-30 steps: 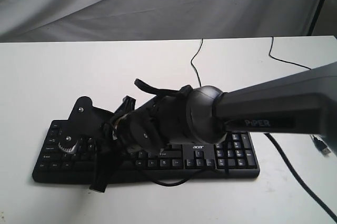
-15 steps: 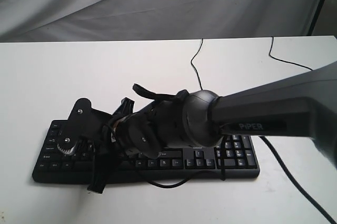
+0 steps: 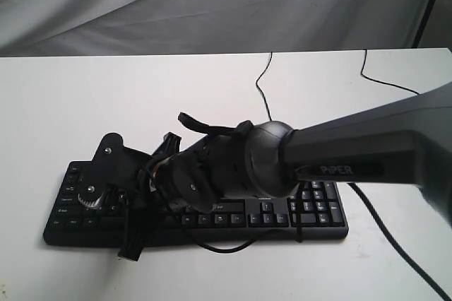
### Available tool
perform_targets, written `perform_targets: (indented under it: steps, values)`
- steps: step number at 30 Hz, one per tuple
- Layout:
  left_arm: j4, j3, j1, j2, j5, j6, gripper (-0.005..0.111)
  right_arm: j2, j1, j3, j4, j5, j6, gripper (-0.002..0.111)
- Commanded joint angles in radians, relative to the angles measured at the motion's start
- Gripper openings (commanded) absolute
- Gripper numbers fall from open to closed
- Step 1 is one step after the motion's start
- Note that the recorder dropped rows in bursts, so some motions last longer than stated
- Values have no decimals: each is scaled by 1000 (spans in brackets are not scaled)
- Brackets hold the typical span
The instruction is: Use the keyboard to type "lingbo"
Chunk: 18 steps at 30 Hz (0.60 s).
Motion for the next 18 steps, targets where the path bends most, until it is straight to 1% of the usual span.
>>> perform_targets:
  steps: [1,18]
  values:
    - [-1,5,-4,3,-4,-3,1,13,1,5,7,1,6,0]
    - [-1,5,-4,3,-4,-3,1,38,1,5,15,8,6,0]
